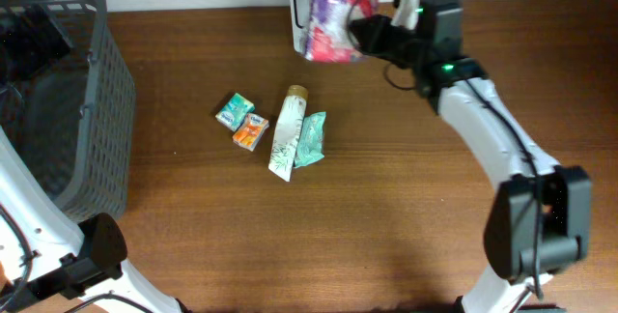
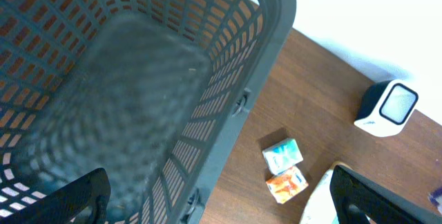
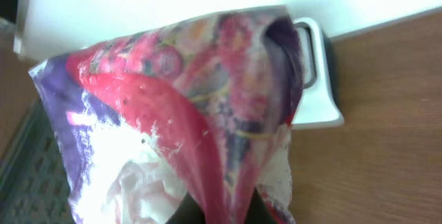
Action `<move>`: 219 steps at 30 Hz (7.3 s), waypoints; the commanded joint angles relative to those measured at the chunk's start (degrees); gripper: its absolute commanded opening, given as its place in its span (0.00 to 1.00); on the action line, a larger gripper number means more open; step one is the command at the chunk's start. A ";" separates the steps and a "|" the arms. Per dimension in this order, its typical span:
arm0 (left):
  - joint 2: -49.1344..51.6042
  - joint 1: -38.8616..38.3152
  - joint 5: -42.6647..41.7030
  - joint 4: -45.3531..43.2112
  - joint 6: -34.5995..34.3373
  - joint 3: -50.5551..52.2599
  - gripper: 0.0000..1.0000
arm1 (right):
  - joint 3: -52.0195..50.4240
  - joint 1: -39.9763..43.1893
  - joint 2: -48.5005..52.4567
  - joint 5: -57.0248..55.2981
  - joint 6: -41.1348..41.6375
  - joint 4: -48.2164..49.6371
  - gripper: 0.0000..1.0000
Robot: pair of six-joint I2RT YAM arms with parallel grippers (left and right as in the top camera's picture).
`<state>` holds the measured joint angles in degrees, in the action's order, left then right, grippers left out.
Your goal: Scan the item barcode
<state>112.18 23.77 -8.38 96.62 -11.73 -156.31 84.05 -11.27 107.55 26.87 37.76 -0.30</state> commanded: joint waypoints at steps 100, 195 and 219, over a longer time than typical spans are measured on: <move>-1.20 0.42 -0.22 0.09 0.70 0.07 0.99 | 6.93 -9.14 19.39 16.65 -17.88 -40.39 0.12; -1.20 0.42 -0.22 0.09 0.70 0.07 0.99 | 14.73 5.79 15.63 -1.25 -41.79 -69.59 0.52; -1.20 0.42 -0.22 0.09 0.70 0.07 0.99 | 16.02 -6.88 10.16 -8.55 -20.96 -66.31 0.67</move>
<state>112.16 23.81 -8.40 96.68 -11.57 -156.29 99.15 -18.00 122.83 19.49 16.71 -66.41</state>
